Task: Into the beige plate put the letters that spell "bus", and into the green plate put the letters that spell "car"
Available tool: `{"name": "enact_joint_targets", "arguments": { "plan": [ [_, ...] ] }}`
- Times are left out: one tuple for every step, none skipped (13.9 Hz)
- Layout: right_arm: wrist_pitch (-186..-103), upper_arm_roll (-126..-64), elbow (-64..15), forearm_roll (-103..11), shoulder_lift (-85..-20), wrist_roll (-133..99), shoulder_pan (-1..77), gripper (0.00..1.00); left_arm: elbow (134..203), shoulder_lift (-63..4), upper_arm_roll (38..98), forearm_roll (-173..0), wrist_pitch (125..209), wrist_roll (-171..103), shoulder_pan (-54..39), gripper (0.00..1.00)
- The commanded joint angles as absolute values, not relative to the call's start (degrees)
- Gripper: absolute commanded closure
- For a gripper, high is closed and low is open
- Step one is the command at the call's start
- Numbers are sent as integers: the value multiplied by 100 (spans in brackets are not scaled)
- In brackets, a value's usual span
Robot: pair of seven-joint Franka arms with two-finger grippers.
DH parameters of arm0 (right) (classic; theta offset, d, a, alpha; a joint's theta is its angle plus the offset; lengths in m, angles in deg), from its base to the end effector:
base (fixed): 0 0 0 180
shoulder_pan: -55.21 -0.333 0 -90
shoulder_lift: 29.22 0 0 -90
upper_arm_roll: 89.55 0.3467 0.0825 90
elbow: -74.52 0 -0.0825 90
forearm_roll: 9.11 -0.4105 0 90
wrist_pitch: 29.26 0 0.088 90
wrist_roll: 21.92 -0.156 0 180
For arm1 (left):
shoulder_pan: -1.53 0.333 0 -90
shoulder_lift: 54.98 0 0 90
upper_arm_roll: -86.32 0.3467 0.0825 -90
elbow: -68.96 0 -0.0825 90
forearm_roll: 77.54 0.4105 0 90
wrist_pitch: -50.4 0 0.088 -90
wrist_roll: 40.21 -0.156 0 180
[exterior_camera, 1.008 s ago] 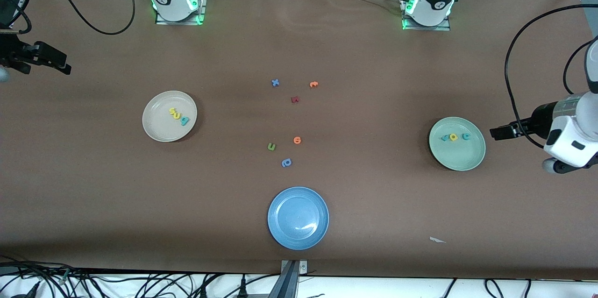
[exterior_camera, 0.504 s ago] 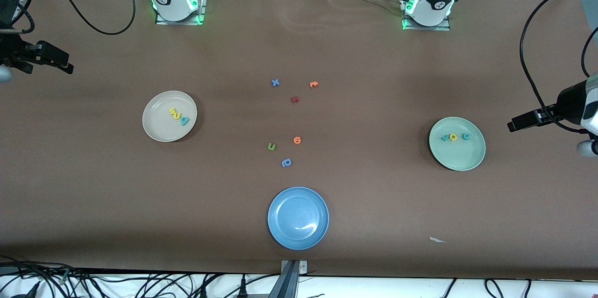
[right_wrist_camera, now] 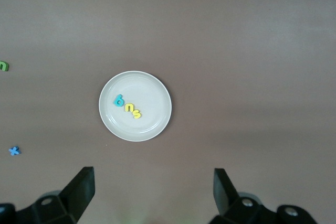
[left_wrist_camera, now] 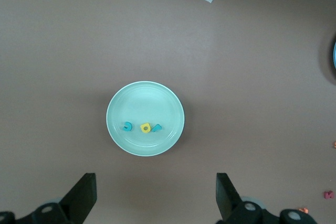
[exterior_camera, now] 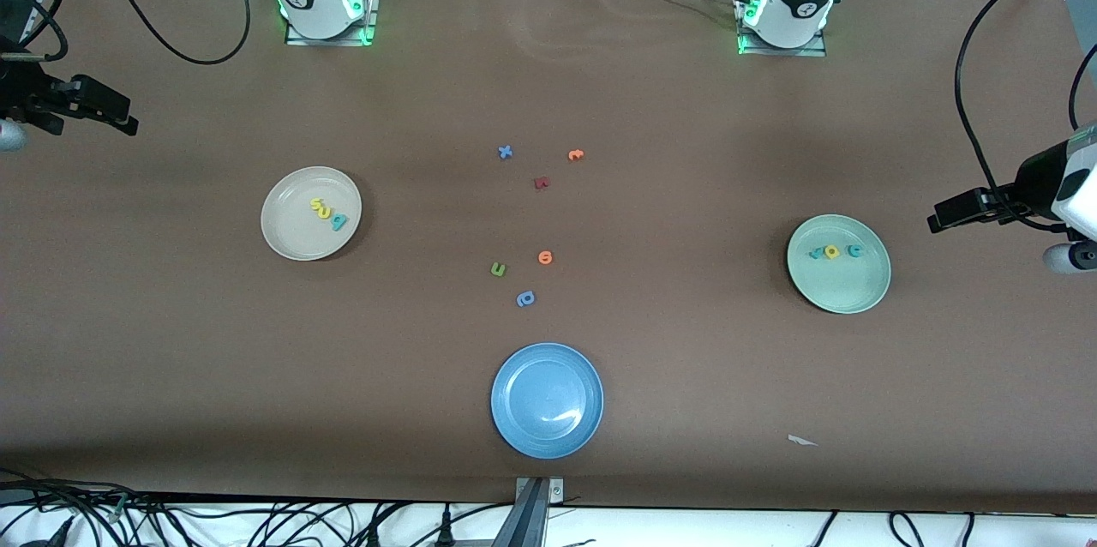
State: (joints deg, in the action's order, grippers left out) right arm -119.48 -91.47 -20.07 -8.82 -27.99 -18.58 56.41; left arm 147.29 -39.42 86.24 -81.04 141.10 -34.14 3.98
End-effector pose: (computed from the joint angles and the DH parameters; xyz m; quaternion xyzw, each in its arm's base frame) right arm 0.5681 -0.0319 0.5791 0.9996 0.0020 -0.0275 0.0006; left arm 0.6666 0.0182 0.5390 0.9963 0.0748 -0.0288 0.0298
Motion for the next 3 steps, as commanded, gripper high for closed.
{"name": "enact_joint_targets", "arguments": {
  "plan": [
    [-11873,-9078,-1891,-815,-2834,-1858,5697,0,14912,-4109,8676,-8167,14172,-3625,355,0],
    [-11856,-9078,-1900,-823,-2834,-1858,5697,0,14894,-4109,8668,-8167,14172,-3625,355,0],
    [-11856,-9087,-1900,-806,-2834,-1867,5706,0,14894,-4109,8668,-8167,14172,-3651,355,0]
  ]
}}
